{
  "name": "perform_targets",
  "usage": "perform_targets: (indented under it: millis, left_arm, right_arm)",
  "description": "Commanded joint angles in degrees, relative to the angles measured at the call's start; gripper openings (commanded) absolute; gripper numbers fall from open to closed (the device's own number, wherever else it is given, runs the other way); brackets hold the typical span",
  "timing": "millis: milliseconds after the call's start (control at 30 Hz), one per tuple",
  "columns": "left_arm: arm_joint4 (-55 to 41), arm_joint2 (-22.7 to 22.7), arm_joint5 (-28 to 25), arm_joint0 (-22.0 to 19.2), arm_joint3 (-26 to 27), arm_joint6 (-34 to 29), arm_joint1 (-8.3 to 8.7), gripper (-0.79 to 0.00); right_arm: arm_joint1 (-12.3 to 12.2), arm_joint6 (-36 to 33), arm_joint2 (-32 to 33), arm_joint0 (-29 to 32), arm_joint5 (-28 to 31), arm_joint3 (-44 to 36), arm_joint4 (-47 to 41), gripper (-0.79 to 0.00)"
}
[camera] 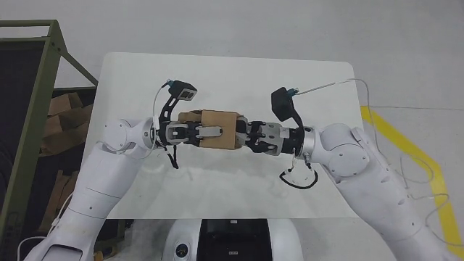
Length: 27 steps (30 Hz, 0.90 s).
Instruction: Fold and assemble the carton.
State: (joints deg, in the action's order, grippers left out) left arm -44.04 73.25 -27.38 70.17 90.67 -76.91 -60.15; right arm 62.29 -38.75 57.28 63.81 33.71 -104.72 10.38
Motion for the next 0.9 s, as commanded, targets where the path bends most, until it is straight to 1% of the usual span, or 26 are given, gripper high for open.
perform_targets:
  millis: [0,333,567,700,867]
  left_arm:
    - [0.0,0.2,-0.1,0.1,-0.1,0.1,0.05,-0.785]
    - [-0.2,0.4,-0.4,0.4,-0.2,0.4,0.14,-0.785]
    - [-0.1,0.2,-0.5,0.1,-0.4,0.5,0.11,-0.785]
    - [0.0,0.1,-0.6,0.0,-0.4,0.6,0.10,-0.785]
    - [0.0,-0.1,-0.7,-0.1,-0.4,0.7,0.09,-0.785]
  right_arm:
    - [-0.1,-0.1,0.6,0.3,0.2,-0.3,0.1,-0.677]
    - [-1.1,-0.9,4.6,3.3,2.3,-1.6,-0.6,-0.671]
    - [-1.6,-1.1,6.3,4.6,2.9,-1.9,-1.0,-0.686]
    - [-1.7,-1.0,6.5,5.0,3.1,-1.9,-1.1,-0.696]
    - [-1.5,-0.6,5.3,4.3,2.8,-1.3,-0.8,-0.705]
